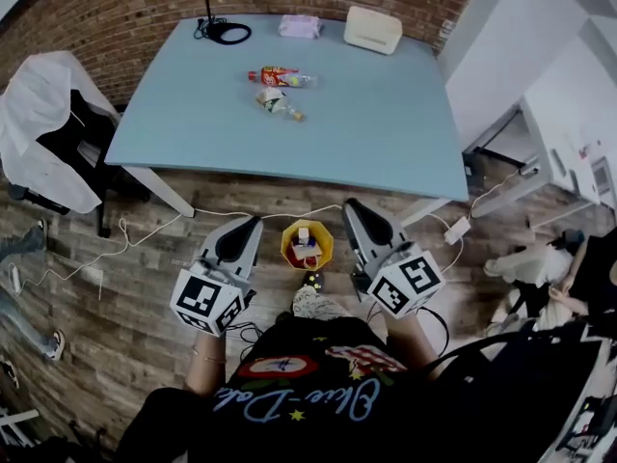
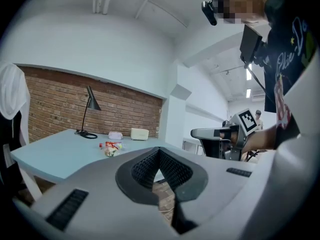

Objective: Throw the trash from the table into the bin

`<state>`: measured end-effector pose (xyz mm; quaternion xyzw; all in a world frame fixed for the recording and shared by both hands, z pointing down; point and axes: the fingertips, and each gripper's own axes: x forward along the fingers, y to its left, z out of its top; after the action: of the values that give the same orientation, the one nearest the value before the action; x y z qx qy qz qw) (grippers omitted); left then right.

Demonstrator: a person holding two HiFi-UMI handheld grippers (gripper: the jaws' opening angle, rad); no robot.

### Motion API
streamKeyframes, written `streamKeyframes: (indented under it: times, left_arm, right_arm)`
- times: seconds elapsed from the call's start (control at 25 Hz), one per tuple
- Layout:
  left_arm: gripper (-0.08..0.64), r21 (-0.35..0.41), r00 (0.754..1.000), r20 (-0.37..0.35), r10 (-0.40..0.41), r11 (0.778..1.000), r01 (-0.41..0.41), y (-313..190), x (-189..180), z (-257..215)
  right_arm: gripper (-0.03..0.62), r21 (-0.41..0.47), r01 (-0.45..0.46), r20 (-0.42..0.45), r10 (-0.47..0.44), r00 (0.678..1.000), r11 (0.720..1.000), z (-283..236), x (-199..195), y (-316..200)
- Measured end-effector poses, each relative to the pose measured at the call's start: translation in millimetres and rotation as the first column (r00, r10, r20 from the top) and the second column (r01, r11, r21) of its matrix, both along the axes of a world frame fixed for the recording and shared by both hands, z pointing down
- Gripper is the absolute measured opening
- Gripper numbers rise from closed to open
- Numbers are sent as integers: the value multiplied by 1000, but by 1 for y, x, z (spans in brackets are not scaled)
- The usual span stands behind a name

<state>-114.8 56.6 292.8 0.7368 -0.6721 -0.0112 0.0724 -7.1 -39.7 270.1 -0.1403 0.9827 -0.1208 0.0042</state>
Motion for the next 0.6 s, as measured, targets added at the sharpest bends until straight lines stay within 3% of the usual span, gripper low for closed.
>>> streamKeyframes:
  times: [0.24, 0.48, 0.6]
  left_arm:
    - [8, 0, 999, 28, -33, 999, 33, -30, -29, -7]
    - [8, -7, 997, 71, 4, 1000, -3, -73, -32, -7]
    - [8, -29, 997, 75, 18, 999, -15, -94, -32, -2]
  right_arm:
    - [9, 20, 21, 17, -22, 1000, 1000, -4, -27, -35]
    - [9, 71, -2, -70, 7, 998, 997, 8, -33, -73]
    - [9, 56, -21, -75, 25, 997, 998, 15, -33, -94]
